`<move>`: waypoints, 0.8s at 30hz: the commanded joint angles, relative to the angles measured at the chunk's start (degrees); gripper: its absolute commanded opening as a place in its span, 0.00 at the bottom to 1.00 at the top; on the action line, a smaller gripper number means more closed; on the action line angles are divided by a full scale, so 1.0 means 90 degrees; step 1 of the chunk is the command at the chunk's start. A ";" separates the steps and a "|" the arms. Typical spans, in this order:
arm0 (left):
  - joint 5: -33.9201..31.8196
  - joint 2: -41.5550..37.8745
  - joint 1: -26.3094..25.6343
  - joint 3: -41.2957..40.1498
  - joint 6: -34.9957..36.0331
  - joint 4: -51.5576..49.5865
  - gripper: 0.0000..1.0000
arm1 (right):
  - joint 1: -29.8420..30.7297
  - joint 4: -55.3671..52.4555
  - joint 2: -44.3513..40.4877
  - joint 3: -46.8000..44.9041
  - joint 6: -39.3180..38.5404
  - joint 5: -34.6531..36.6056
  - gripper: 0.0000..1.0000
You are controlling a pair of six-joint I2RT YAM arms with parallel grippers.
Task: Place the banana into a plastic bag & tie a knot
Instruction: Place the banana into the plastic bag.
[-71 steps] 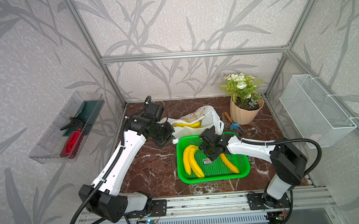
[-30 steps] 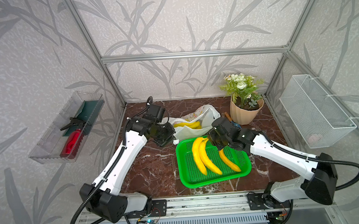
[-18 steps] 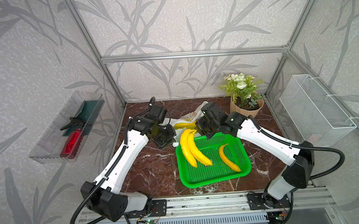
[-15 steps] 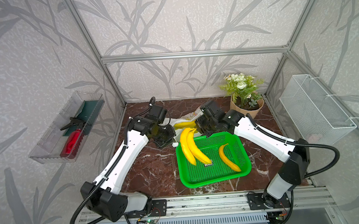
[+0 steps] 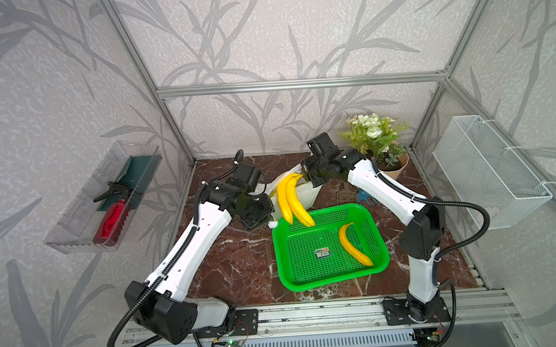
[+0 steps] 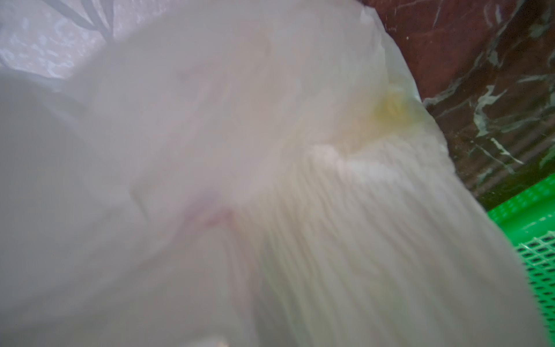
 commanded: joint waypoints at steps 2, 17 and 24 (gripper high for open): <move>-0.0117 0.0195 -0.0048 0.0201 0.0120 0.0000 0.00 | -0.0158 -0.0282 0.0458 0.0779 0.0404 -0.0010 0.00; -0.0078 0.1153 0.0538 0.1616 -0.0227 0.0205 0.00 | -0.0387 -0.1245 0.2295 0.4500 0.0999 -0.0054 0.00; 0.0411 0.1380 0.1302 0.1953 -0.0444 0.0444 0.00 | -0.0222 -0.1118 0.1292 0.2588 -0.0351 -0.0475 0.00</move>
